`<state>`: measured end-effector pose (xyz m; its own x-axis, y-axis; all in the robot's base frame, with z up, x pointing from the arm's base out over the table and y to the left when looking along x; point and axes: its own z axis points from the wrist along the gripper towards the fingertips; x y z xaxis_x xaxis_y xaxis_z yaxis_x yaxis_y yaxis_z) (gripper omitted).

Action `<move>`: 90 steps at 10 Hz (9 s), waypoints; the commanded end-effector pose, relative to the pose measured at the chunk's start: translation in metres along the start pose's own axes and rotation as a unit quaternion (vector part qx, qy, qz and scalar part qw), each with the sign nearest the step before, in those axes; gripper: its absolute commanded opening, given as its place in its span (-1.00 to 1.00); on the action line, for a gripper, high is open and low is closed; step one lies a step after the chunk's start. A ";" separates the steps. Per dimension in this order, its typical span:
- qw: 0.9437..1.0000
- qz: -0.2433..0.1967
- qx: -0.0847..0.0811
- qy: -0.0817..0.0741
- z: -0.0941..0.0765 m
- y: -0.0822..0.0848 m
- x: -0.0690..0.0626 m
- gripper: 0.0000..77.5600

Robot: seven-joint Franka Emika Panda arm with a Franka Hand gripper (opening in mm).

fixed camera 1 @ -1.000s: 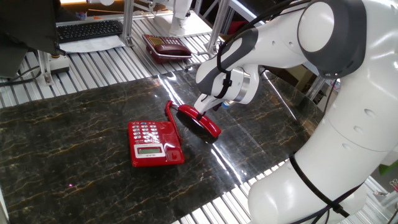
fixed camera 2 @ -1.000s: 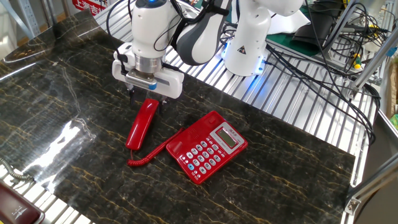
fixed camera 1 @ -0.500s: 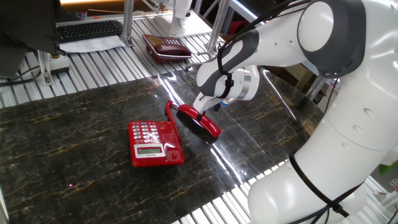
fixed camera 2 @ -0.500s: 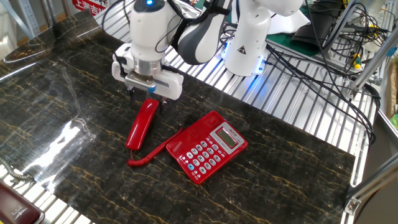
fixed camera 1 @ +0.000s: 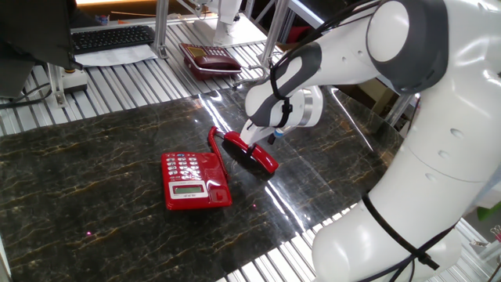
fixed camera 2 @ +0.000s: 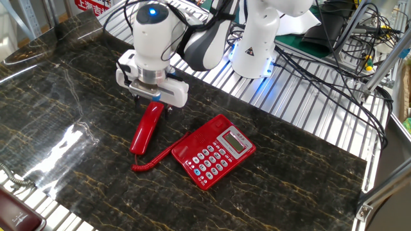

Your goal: Place the handset of the telephone on the corresponding phone cradle

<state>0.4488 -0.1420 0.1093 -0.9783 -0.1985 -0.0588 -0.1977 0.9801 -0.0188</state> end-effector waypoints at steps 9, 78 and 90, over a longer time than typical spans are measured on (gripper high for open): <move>1.000 -0.020 -0.010 -0.009 0.026 -0.005 -0.006 1.00; 0.975 0.217 -0.044 0.027 -0.055 0.066 -0.002 -0.97; 0.956 0.285 -0.020 0.062 -0.051 0.072 -0.036 -0.97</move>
<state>0.4659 -0.0633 0.1592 -0.9434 0.3225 0.0773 0.3249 0.9456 0.0199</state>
